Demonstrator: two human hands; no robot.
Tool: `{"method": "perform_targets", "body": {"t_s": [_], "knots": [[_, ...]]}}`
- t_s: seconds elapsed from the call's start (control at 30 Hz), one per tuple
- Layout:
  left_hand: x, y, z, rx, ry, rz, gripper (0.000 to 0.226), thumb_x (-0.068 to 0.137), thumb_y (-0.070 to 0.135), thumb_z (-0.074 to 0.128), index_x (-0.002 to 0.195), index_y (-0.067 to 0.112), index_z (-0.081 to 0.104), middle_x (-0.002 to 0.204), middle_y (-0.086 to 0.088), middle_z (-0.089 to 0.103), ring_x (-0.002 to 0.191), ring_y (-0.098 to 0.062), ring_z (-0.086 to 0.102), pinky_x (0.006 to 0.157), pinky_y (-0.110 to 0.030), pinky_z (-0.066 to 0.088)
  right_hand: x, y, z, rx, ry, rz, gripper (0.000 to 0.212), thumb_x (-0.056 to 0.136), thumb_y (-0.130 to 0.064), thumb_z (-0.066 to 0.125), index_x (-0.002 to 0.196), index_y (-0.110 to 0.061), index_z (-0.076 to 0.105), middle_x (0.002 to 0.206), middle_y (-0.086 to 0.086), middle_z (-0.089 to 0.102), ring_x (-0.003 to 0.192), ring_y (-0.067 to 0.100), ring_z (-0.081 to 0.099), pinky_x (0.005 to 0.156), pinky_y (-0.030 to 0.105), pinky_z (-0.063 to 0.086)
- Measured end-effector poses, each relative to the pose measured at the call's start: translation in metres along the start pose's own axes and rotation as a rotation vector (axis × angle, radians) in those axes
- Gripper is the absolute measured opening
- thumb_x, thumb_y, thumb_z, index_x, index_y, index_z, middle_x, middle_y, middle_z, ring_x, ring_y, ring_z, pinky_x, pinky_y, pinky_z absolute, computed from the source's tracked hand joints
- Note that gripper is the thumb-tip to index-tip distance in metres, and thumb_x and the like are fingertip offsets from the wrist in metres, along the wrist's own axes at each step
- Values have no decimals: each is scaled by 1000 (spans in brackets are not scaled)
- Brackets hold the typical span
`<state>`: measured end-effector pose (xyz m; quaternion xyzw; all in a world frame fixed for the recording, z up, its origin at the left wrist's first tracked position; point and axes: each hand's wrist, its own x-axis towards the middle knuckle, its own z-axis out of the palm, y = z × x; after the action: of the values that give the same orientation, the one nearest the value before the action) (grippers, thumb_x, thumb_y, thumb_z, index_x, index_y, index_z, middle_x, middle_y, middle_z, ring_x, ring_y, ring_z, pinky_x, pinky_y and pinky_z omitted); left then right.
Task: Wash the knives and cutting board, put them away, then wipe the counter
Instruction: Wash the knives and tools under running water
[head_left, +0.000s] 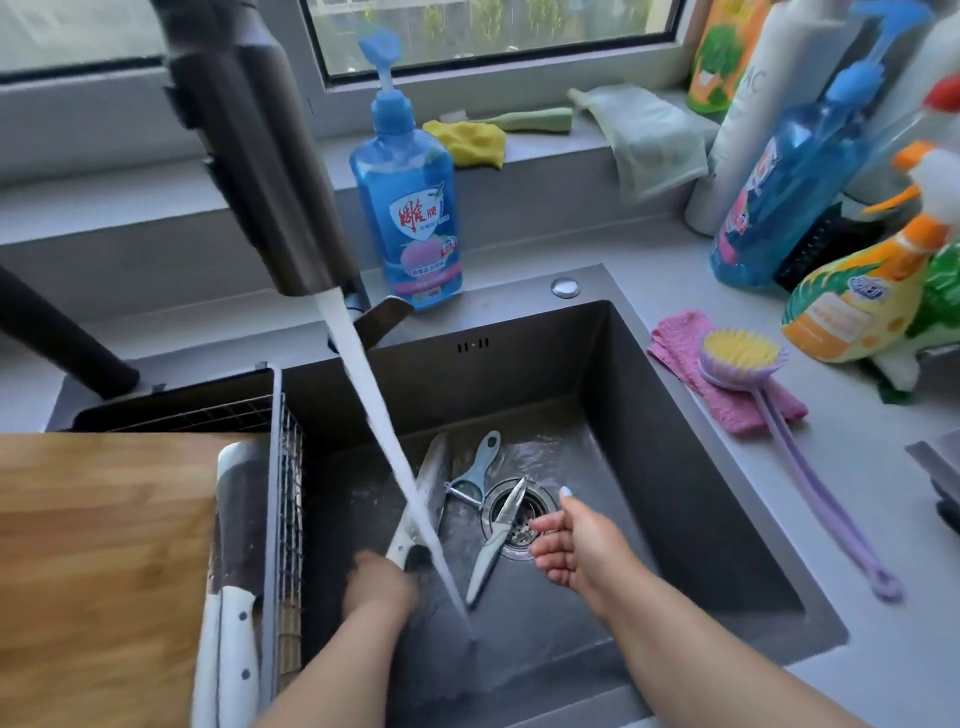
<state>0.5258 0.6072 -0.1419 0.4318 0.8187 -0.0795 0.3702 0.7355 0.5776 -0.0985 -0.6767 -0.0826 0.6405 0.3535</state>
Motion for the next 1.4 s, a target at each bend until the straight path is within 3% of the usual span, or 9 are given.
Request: {"method": "perform_targets", "body": {"t_s": [0.2, 0.3, 0.4, 0.6, 0.73, 0.9, 1.07, 1.23, 1.4], "knots": [[-50, -5, -31, 76, 66, 78, 71, 91, 32, 52, 140, -5, 16, 124, -16, 59, 112, -34, 58, 84, -36, 44, -4, -2, 1, 17, 43, 1, 53, 102, -43, 30, 83, -4, 60, 52, 7, 57, 44, 16, 50, 48, 22, 36], [-76, -10, -46, 101, 94, 129, 54, 88, 31, 53, 126, 3, 29, 100, -8, 63, 91, -29, 62, 71, -32, 46, -3, -2, 2, 23, 58, -4, 55, 102, -44, 28, 81, -4, 60, 51, 7, 58, 46, 17, 50, 49, 23, 36], [-96, -18, -55, 138, 69, 220, 40, 89, 31, 55, 114, 9, 34, 82, -2, 55, 75, -22, 58, 61, -31, 44, -4, -3, 2, 28, 65, -9, 55, 102, -44, 27, 82, -4, 59, 61, 10, 57, 52, 19, 49, 50, 24, 36], [-111, -25, -51, 236, -110, 290, 41, 87, 35, 61, 114, 10, 43, 108, -9, 60, 91, -26, 62, 76, -33, 51, -8, -3, -1, 36, 98, -6, 54, 102, -44, 26, 81, -5, 57, 68, 12, 56, 57, 20, 49, 52, 26, 36], [-113, -28, -45, 264, -179, 284, 37, 86, 33, 61, 110, 10, 44, 109, -9, 60, 95, -27, 64, 74, -34, 50, -9, -3, -3, 39, 110, -10, 54, 102, -44, 26, 82, -5, 57, 68, 12, 55, 57, 20, 48, 52, 26, 35], [-113, -32, -47, 309, -126, 291, 34, 85, 31, 61, 109, 13, 45, 96, -4, 54, 83, -23, 56, 68, -30, 44, -5, -1, -5, 36, 124, -10, 56, 102, -46, 26, 83, -4, 58, 68, 11, 56, 57, 20, 50, 52, 26, 37], [-113, -38, -54, 337, -71, 299, 33, 83, 31, 65, 104, 15, 44, 89, 0, 52, 86, -21, 59, 69, -31, 47, -3, -1, -6, 35, 134, -18, 56, 102, -46, 27, 82, -5, 58, 69, 12, 57, 57, 20, 50, 53, 26, 38], [-112, -42, -59, 383, -49, 321, 46, 82, 35, 70, 114, 14, 44, 104, -2, 61, 92, -21, 61, 72, -31, 47, -1, 0, -6, 23, 133, -7, 55, 101, -46, 27, 83, -5, 58, 70, 12, 56, 57, 19, 50, 52, 26, 38], [-110, -45, -59, 420, 14, 343, 43, 85, 24, 64, 117, 14, 38, 91, 1, 54, 83, -20, 58, 66, -31, 45, 0, 0, -6, 19, 137, -7, 54, 101, -46, 27, 83, -5, 58, 69, 12, 56, 57, 20, 50, 51, 27, 38]]}}
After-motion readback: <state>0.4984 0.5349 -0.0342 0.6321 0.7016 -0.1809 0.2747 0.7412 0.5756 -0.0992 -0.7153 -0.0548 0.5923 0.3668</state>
